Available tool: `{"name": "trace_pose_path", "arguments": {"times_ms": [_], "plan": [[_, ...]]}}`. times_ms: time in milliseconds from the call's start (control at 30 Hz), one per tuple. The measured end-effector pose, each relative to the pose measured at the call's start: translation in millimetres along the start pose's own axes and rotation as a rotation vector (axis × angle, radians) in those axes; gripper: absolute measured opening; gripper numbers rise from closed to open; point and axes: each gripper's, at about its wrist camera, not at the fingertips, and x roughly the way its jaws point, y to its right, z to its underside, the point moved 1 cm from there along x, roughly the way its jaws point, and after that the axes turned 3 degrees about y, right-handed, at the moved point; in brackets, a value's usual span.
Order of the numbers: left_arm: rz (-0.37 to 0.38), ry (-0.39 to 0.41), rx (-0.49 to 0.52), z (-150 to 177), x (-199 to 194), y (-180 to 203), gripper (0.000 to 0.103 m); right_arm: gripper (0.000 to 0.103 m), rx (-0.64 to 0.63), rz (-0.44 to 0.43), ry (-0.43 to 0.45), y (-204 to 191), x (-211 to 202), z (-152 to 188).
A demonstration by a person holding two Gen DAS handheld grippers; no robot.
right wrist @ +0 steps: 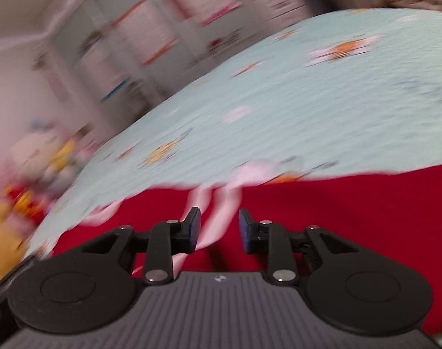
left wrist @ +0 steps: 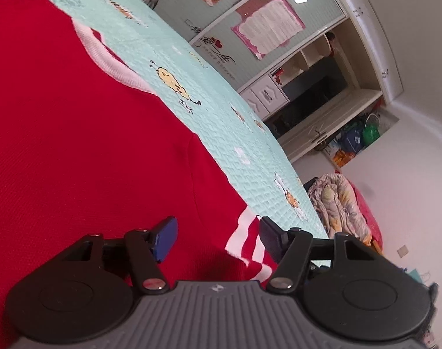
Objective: Fold clothes
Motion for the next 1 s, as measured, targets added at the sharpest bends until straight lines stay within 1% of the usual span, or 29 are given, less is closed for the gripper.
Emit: {"name": "trace_pose_path", "arguments": {"times_ms": [33,67,100,133,167,200,233,267,300,333,367,400,433,467,500,600,633,667,700,767,800,833,867,900,933,1000], "plan": [[-0.002,-0.001,0.004,0,0,1,0.066,0.029,-0.022,0.054,-0.018,1,3,3],[-0.004,-0.003,0.009,0,1,1,0.066,0.018,-0.044,0.111,-0.035,2,7,6],[-0.007,-0.004,0.014,0,1,2,0.066,0.0,-0.025,0.132,-0.017,9,6,5],[-0.009,-0.005,0.019,1,1,2,0.066,0.0,0.022,0.168,-0.006,17,3,2],[-0.011,-0.006,0.025,1,2,3,0.066,0.002,0.008,0.19,0.019,14,-5,1],[-0.014,-0.007,0.03,1,2,4,0.066,0.016,-0.008,0.21,0.045,10,-13,0],[-0.016,-0.009,0.035,1,2,4,0.066,0.022,-0.024,0.231,0.071,7,-20,-1],[-0.018,-0.01,0.04,1,3,5,0.066,0.035,-0.021,0.187,0.072,3,-26,1],[-0.021,-0.011,0.045,1,3,5,0.066,0.041,-0.01,0.11,0.051,-2,-30,6],[-0.023,-0.012,0.05,2,3,6,0.066,0.042,-0.003,0.034,0.02,-4,-30,14],[-0.026,-0.014,0.055,2,4,6,0.066,0.042,0.0,0.03,-0.003,-4,-26,21],[-0.028,-0.015,0.06,2,4,7,0.066,0.034,0.003,0.03,-0.026,-4,-22,29],[-0.029,-0.016,0.062,2,4,7,0.066,0.022,0.006,0.03,-0.048,-4,-17,37],[-0.029,-0.015,0.063,2,4,7,0.066,0.0,0.049,0.062,-0.052,4,-20,34],[-0.03,-0.014,0.064,2,4,7,0.066,0.0,0.094,0.095,-0.055,12,-24,31],[-0.033,-0.012,0.07,4,3,8,0.066,0.0,0.077,0.236,0.02,17,-44,27],[-0.034,-0.01,0.074,4,3,8,0.066,0.003,0.081,0.232,0.046,14,-47,26],[-0.035,-0.009,0.076,5,3,8,0.066,0.012,0.084,0.189,0.064,10,-46,27],[-0.036,-0.009,0.077,5,3,8,0.066,0.017,0.087,0.144,0.081,5,-44,29],[-0.037,-0.008,0.08,5,3,8,0.066,0.021,0.054,0.04,0.056,-8,-33,35],[-0.038,-0.008,0.081,5,3,8,0.066,0.023,0.029,0.0,0.02,-16,-23,38],[-0.039,-0.009,0.083,6,3,9,0.066,0.024,0.019,0.004,-0.019,-16,-16,42],[-0.04,-0.009,0.082,6,3,8,0.066,0.016,0.01,0.009,-0.059,-16,-9,45],[-0.039,-0.009,0.081,5,3,8,0.066,0.006,0.036,0.011,-0.055,-11,-12,44],[-0.039,-0.009,0.081,5,3,8,0.066,0.0,0.069,0.031,-0.064,-5,-16,40],[-0.039,-0.008,0.08,5,2,8,0.066,0.0,0.086,0.1,-0.031,6,-28,37]]}}
